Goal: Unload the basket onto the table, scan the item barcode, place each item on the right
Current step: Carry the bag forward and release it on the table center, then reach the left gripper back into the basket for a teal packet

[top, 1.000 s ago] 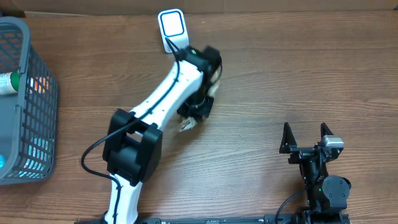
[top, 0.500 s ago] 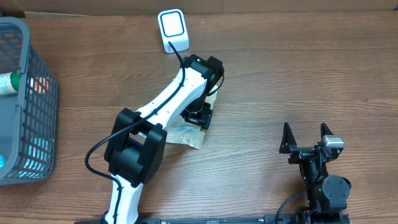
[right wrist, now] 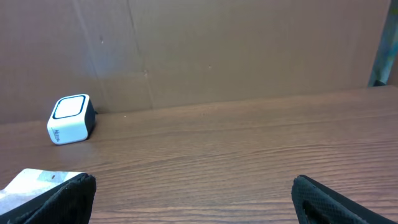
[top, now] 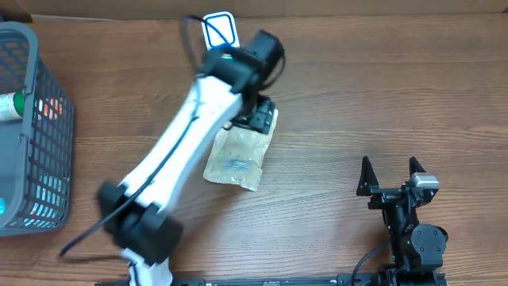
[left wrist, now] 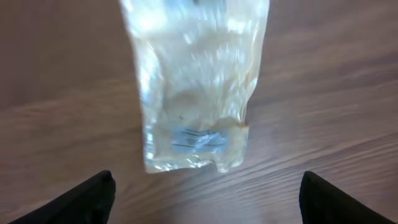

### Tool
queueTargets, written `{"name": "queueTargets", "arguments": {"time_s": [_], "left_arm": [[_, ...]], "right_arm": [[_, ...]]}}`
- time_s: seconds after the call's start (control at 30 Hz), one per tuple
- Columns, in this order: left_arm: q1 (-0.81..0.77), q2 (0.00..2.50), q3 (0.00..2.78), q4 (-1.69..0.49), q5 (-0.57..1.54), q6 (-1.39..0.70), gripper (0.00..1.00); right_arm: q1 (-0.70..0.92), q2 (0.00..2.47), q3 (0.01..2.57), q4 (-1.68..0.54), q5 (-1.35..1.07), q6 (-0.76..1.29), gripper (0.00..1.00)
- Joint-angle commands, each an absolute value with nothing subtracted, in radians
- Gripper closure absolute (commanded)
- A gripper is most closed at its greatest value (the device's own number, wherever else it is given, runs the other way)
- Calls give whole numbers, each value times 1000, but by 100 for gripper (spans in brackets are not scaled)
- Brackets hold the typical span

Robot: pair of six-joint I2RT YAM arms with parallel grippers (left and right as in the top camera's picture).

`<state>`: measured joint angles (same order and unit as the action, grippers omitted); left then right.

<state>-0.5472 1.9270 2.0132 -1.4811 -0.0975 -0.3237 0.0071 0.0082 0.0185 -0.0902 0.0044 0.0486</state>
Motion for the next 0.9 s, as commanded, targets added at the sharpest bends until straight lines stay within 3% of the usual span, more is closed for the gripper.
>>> {"name": "queueTargets", "arguments": {"time_s": [0.0, 0.03, 0.27, 0.6, 0.87], "left_arm": [[-446, 1747, 2080, -1490, -146, -345, 6], [-408, 1705, 2084, -1489, -146, -344, 0], [-1, 1520, 2084, -1497, -150, -302, 0], [670, 1552, 2043, -1456, 6, -296, 0], [912, 1705, 1932, -1392, 44, -299, 3]], "right_arm": [[5, 3, 8, -84, 9, 44, 0], [5, 3, 8, -84, 9, 44, 0], [5, 3, 8, -84, 9, 44, 0], [5, 3, 8, -84, 9, 44, 0], [5, 3, 8, -84, 9, 44, 0]]}}
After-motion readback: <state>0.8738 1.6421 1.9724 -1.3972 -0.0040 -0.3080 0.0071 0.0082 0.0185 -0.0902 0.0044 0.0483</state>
